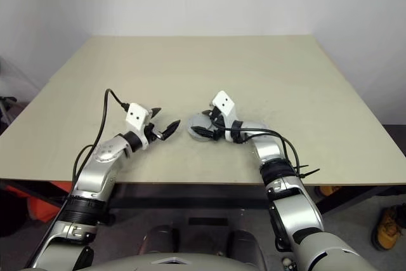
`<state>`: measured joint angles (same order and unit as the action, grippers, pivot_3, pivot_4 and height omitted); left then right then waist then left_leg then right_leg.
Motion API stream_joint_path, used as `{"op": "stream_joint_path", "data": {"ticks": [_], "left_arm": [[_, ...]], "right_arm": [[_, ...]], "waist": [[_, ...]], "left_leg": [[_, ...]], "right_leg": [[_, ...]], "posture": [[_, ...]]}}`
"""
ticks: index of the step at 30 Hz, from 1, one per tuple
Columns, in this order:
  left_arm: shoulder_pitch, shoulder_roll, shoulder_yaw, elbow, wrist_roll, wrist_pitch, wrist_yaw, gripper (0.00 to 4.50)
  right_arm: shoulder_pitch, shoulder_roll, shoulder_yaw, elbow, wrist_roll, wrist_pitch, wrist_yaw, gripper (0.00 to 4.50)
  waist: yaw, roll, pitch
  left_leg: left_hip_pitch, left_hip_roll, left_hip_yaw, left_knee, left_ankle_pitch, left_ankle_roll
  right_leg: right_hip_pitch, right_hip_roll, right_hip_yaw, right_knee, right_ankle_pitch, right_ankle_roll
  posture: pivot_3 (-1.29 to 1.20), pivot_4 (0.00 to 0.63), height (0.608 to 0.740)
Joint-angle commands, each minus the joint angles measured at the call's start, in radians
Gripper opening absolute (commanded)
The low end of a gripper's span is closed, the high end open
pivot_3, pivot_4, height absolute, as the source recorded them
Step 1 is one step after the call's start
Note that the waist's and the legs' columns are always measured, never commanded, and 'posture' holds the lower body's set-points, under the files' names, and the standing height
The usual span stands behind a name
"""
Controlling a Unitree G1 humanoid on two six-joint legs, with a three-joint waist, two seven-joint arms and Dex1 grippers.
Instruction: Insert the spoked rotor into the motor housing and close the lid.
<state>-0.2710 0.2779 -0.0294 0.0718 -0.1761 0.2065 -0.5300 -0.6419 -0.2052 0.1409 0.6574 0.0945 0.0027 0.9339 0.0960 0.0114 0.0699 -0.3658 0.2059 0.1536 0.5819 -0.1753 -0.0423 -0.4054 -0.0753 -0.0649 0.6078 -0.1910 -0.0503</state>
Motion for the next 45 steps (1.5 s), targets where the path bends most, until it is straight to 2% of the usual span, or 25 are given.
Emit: {"op": "stream_joint_path", "data": {"ticks": [1, 24, 45], "left_arm": [[-0.004, 0.011, 0.007, -0.048, -0.016, 0.003, -0.014, 4.5], [0.0, 0.01, 0.005, -0.059, -0.011, 0.017, -0.028, 4.5], [-0.001, 0.01, 0.006, -0.056, -0.005, 0.012, -0.02, 4.5]], "right_arm": [[-0.026, -0.006, -0.008, -0.01, 0.002, -0.021, -0.003, 3.16], [-0.05, 0.021, -0.055, -0.017, 0.058, -0.009, -0.022, 3.16], [-0.037, 0.004, -0.007, 0.066, -0.03, -0.082, -0.047, 3.16]], "waist": [[0.0, 0.0, 0.0], [-0.001, 0.0, 0.0], [-0.001, 0.0, 0.0]], "left_leg": [[0.0, 0.0, 0.0, 0.0, 0.0, 0.0], [-0.001, 0.0, 0.0, 0.0, 0.0, 0.0], [0.0, 0.0, 0.0, 0.0, 0.0, 0.0]], "right_leg": [[0.0, 0.0, 0.0, 0.0, 0.0, 0.0], [0.0, 0.0, 0.0, 0.0, 0.0, 0.0], [0.0, 0.0, 0.0, 0.0, 0.0, 0.0]], "posture": [[0.0, 0.0, 0.74], [0.0, 0.0, 0.74], [0.0, 0.0, 0.74]]}}
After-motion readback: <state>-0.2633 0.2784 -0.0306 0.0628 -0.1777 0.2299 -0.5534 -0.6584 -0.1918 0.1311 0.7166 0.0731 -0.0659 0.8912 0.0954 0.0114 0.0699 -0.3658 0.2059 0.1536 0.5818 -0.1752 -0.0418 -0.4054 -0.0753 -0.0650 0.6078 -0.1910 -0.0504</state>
